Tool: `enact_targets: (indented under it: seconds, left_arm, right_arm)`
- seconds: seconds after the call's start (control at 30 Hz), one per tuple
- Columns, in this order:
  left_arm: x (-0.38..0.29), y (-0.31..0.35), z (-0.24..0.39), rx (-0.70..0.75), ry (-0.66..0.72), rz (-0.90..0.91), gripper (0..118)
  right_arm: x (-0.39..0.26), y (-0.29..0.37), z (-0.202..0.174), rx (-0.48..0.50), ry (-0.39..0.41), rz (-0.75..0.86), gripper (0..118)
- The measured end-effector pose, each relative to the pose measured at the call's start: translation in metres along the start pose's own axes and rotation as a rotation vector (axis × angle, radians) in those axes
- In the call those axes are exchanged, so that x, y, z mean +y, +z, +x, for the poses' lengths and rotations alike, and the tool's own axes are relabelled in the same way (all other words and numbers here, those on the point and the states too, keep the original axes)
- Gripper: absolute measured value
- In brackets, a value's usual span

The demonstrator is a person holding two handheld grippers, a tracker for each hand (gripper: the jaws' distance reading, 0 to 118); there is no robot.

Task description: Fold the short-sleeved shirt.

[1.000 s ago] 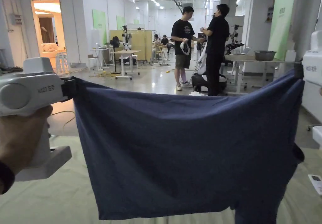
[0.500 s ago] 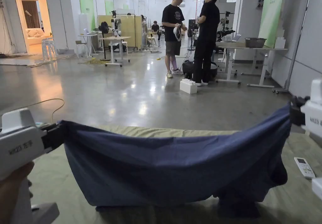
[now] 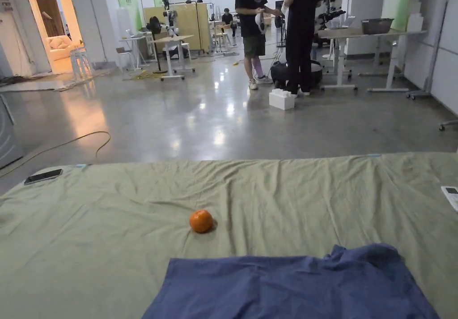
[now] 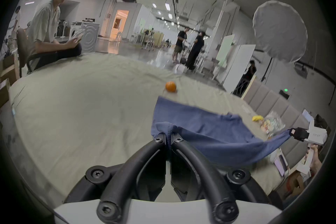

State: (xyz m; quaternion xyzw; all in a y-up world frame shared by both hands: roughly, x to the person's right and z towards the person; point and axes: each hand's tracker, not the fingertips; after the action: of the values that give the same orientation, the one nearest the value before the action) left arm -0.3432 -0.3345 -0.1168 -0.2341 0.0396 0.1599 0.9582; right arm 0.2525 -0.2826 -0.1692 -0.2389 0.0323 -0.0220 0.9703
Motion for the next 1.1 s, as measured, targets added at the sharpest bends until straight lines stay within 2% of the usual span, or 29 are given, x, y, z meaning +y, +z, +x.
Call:
enact_targets:
  seconds: [0.13,0.23,0.37,0.4,0.47,0.5,0.57,0.7,0.83,0.93,1.03,1.07,1.1]
  left_arm:
    - [-0.045,0.005,-0.021,-0.020,0.058,-0.099,4]
    - [-0.066,0.000,-0.028,-0.054,0.015,-0.144,4]
    - [-0.079,-0.009,-0.041,-0.043,-0.001,-0.194,4]
    - [-0.080,-0.009,-0.044,-0.054,0.022,-0.190,4]
    - [-0.082,-0.011,-0.044,-0.048,0.024,-0.202,4]
    - [-0.081,-0.013,-0.045,-0.039,0.026,-0.205,4]
    - [-0.081,-0.016,-0.054,0.009,0.027,-0.194,4]
    - [-0.073,-0.009,-0.052,-0.020,0.041,-0.173,4]
    - [-0.072,-0.010,-0.046,-0.023,-0.005,-0.212,4]
    - [-0.076,-0.015,-0.050,-0.016,0.023,-0.230,4]
    - [-0.085,-0.018,-0.054,-0.008,0.030,-0.232,4]
    - [-0.085,-0.016,-0.054,-0.024,0.025,-0.222,4]
    - [-0.080,-0.013,-0.048,-0.038,0.015,-0.219,10]
  right_arm:
    - [-0.066,0.011,0.005,-0.032,-0.097,-0.121,5]
    - [-0.103,0.001,0.020,-0.064,-0.079,-0.216,5]
    - [-0.124,-0.007,0.033,-0.041,-0.115,-0.278,5]
    - [-0.138,-0.014,0.049,-0.031,-0.124,-0.291,4]
    - [-0.141,-0.019,0.053,0.013,-0.092,-0.346,4]
    - [-0.140,-0.018,0.054,-0.016,-0.085,-0.325,4]
    - [-0.129,-0.010,0.050,0.001,-0.097,-0.321,4]
    - [-0.120,0.005,0.048,0.007,-0.095,-0.280,4]
    - [-0.120,0.005,0.045,-0.004,-0.044,-0.306,4]
    - [-0.135,-0.006,0.056,-0.017,-0.105,-0.356,4]
    - [-0.143,-0.009,0.057,-0.018,-0.102,-0.367,4]
    - [-0.150,-0.011,0.063,-0.010,-0.106,-0.363,5]
    - [-0.149,-0.009,0.065,-0.007,-0.113,-0.354,19]
